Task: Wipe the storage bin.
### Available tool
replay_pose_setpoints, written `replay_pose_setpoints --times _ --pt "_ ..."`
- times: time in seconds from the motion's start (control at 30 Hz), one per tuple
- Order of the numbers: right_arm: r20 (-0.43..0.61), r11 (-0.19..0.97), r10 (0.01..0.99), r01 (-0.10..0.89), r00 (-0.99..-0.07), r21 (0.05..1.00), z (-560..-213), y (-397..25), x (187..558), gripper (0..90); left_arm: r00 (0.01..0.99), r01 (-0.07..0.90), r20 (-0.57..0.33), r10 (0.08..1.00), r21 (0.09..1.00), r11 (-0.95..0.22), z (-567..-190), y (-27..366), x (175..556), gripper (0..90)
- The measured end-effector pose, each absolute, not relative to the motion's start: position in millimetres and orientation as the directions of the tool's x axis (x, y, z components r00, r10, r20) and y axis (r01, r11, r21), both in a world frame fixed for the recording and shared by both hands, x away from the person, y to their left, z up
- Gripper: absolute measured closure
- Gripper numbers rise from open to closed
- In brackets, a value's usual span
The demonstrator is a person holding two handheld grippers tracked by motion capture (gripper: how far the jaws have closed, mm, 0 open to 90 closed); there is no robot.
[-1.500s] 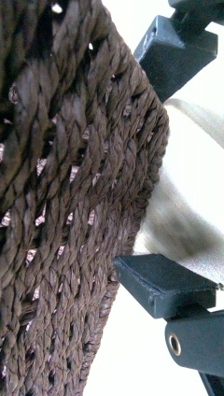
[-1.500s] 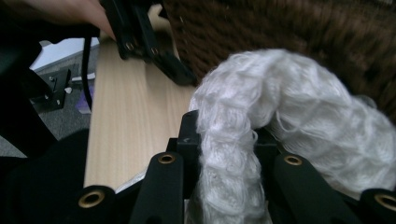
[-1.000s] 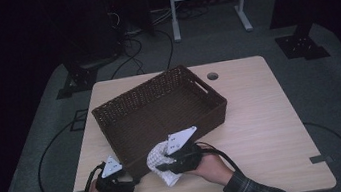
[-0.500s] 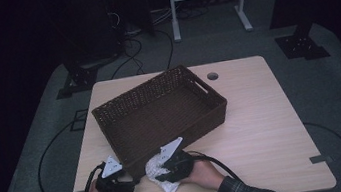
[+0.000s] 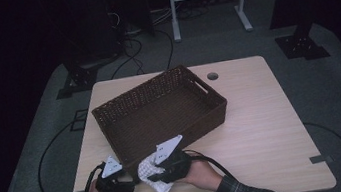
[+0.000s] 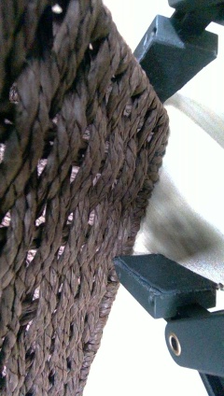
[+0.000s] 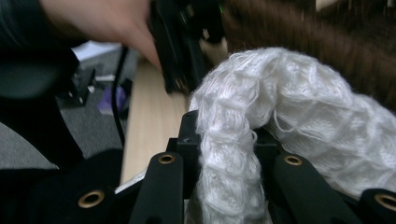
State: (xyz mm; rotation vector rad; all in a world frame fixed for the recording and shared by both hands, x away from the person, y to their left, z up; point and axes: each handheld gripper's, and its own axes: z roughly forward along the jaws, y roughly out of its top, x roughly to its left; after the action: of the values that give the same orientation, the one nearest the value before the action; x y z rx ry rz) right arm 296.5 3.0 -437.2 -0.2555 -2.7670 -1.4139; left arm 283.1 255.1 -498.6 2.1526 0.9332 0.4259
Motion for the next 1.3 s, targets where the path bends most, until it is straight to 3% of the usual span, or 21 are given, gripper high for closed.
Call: replay_pose_setpoints --times 0.27,0.73,1.0,1.3 --pt "0.063 0.553 0.098 0.107 -0.993 0.826 -418 15 291 72.3 0.679 0.487 0.009 0.734 0.743 -0.46 -499 255 283 16.8" --pt "0.138 0.661 0.142 0.198 -0.98 0.724 -478 25 309 72.2 0.675 0.489 0.005 0.738 0.746 -0.452 -499 254 283 16.8" --pt "0.136 0.645 0.129 0.187 -0.982 0.741 -474 13 305 72.2 0.678 0.487 0.009 0.735 0.743 -0.459 -499 255 283 16.8" --pt "0.123 0.595 0.176 0.205 -0.977 0.777 -454 -38 295 72.2 0.678 0.486 0.009 0.735 0.744 -0.458 -499 255 283 16.7"
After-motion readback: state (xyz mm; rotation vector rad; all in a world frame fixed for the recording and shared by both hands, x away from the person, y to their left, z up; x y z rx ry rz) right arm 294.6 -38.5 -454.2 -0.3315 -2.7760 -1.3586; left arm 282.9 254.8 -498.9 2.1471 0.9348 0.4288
